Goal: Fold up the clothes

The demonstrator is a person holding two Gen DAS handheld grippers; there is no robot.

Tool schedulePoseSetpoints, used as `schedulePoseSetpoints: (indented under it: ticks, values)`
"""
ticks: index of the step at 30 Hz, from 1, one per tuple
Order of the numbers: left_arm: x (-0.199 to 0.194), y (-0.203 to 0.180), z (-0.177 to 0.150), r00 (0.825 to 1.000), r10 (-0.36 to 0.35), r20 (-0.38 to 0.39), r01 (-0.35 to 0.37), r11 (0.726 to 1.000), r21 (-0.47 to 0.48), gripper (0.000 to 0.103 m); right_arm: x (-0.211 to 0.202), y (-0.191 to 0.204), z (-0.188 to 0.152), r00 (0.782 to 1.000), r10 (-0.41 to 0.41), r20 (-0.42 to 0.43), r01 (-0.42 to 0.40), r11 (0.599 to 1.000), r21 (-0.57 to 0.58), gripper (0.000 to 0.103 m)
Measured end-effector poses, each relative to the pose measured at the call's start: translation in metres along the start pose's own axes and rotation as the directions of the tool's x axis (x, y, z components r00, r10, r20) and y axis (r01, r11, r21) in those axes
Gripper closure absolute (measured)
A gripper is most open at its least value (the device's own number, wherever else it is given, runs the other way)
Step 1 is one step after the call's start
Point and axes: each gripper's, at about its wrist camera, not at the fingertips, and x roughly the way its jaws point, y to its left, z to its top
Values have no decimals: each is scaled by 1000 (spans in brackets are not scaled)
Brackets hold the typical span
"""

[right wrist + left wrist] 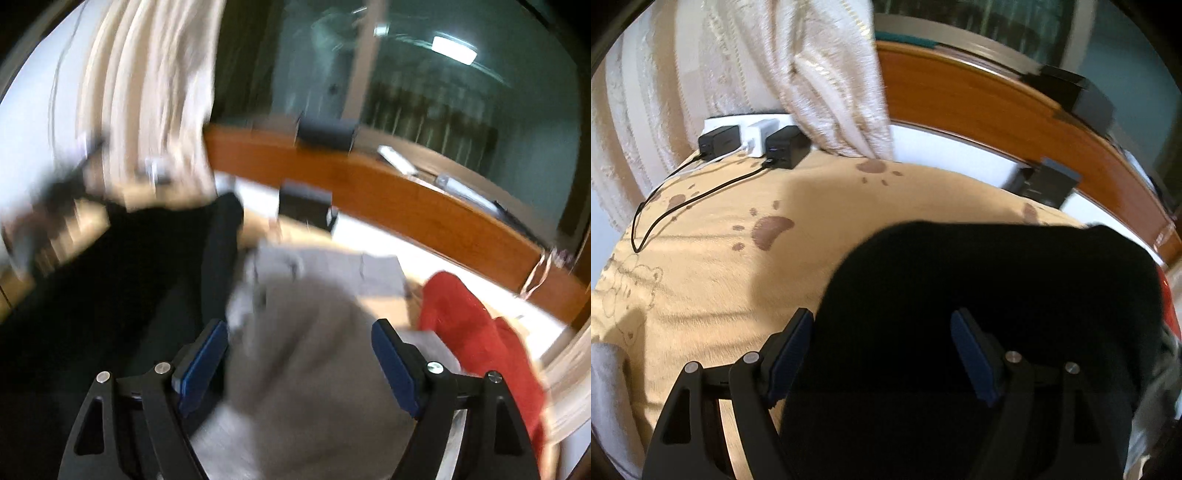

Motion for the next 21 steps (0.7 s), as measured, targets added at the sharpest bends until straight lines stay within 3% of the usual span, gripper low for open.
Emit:
schedulePoseSetpoints:
  ticks: [4, 8, 12, 15, 21]
  values:
    - [-9, -17, -5, 1000, -6, -18, 7, 998, 60, 22, 32, -1, -15, 991, -105, -78, 99, 992, -71, 21]
    - [-5, -23, -17, 999, 14, -39, -10, 995, 95, 22, 60, -20, -18, 967, -226, -119, 215, 972, -98, 15]
    - [3, -15, -25, 998, 18, -54, -14, 998, 61, 22, 85, -50, -15, 918, -379, -119, 363, 922, -135, 3]
    - [4, -8, -30, 1000, 2, -28, -1, 999, 39, 22, 106, -103, -16, 884, -422, -200, 421, 906, -52, 3]
    - [5, -16, -40, 999, 43, 21, -45, 996, 75, 21, 116, -162, -24, 826, -497, -265, 521, 853, 25, 3]
